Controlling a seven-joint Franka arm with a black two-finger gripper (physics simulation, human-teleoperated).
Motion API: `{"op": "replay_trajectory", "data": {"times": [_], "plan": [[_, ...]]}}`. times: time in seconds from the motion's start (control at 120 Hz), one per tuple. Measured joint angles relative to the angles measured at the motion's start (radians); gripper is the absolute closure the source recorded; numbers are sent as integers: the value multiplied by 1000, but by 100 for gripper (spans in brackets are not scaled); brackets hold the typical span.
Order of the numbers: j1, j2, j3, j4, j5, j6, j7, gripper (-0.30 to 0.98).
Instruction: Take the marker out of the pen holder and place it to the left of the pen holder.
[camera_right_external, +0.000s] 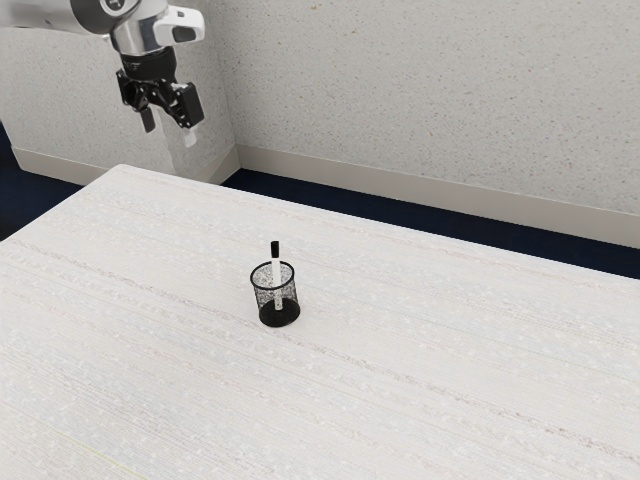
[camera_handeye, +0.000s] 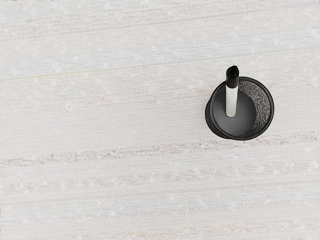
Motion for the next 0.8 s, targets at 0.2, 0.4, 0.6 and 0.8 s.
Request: {"op": "replay_trajectory", "data": {"times": [0.2,0.4,0.6,0.8], "plan": [[-10,39,-11,7,2,2,26,0],[40,439,-72,485,2,-92,44,0],[75,558,-159,571,2,-177,49,0],[70,657,-220,559,-3,-219,33,0]]}}
